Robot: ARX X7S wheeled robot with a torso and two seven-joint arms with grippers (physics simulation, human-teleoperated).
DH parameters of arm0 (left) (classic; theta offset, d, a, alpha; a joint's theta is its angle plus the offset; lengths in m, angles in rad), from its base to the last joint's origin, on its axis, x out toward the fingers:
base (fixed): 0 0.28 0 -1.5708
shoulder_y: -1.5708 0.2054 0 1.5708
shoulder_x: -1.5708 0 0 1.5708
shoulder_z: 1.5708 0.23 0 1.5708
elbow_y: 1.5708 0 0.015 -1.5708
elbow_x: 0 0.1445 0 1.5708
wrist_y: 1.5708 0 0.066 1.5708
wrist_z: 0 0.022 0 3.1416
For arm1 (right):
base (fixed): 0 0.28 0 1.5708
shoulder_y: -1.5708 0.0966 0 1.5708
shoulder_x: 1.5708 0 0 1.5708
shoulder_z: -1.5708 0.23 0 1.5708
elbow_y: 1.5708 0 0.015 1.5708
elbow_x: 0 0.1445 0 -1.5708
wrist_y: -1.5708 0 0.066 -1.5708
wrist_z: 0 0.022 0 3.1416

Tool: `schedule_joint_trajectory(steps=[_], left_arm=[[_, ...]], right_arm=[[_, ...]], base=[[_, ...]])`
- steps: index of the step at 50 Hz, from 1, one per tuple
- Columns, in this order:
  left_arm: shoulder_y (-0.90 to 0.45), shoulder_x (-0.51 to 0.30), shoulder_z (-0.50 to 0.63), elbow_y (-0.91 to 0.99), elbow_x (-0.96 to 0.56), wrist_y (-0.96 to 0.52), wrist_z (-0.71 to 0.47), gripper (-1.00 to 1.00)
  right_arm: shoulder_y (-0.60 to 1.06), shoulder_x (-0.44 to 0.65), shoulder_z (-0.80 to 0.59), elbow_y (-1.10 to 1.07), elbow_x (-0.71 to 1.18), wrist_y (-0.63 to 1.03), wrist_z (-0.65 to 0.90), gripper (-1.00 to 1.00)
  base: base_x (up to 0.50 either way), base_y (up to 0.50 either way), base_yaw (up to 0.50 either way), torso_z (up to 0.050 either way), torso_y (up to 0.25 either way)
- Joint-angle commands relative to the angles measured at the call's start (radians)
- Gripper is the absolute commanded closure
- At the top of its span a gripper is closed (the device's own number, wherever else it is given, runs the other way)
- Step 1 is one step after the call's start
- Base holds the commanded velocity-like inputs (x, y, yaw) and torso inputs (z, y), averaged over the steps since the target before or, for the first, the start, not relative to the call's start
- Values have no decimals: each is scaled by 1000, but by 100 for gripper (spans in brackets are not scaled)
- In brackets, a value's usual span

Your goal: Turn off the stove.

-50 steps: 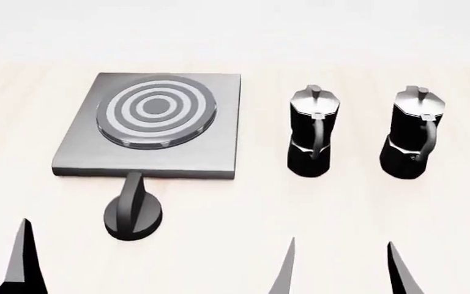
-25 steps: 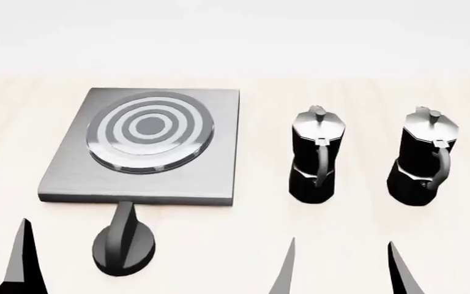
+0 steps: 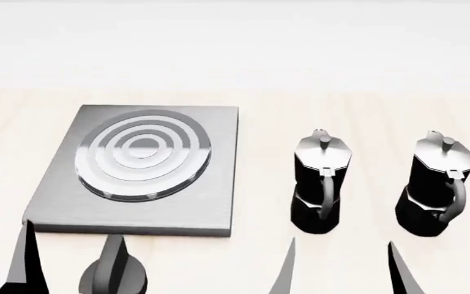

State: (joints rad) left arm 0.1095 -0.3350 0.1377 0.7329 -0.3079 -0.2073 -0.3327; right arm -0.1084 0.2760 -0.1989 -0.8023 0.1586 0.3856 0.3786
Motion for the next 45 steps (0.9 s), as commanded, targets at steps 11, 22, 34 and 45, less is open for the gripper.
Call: schedule_joint_trajectory(steps=[11, 22, 34, 45], left_arm=[[0, -8, 6, -1, -5, 1, -7, -100], [-2, -11, 6, -2, -11, 1, -12, -100], [-3, -18, 2, 4, -18, -1, -17, -100], [-11, -22, 0, 4, -27, -6, -22, -100]], right_arm=[[0, 11, -11, 11, 6, -13, 13, -100], [2, 18, -23, 9, -8, -16, 25, -100], [4, 22, -31, 13, -7, -25, 32, -100], [6, 30, -40, 16, -8, -27, 34, -100]], base=[[179, 0, 0, 0, 0], [55, 0, 0, 0, 0], [0, 0, 0, 0, 0], [0, 0, 0, 0, 0]])
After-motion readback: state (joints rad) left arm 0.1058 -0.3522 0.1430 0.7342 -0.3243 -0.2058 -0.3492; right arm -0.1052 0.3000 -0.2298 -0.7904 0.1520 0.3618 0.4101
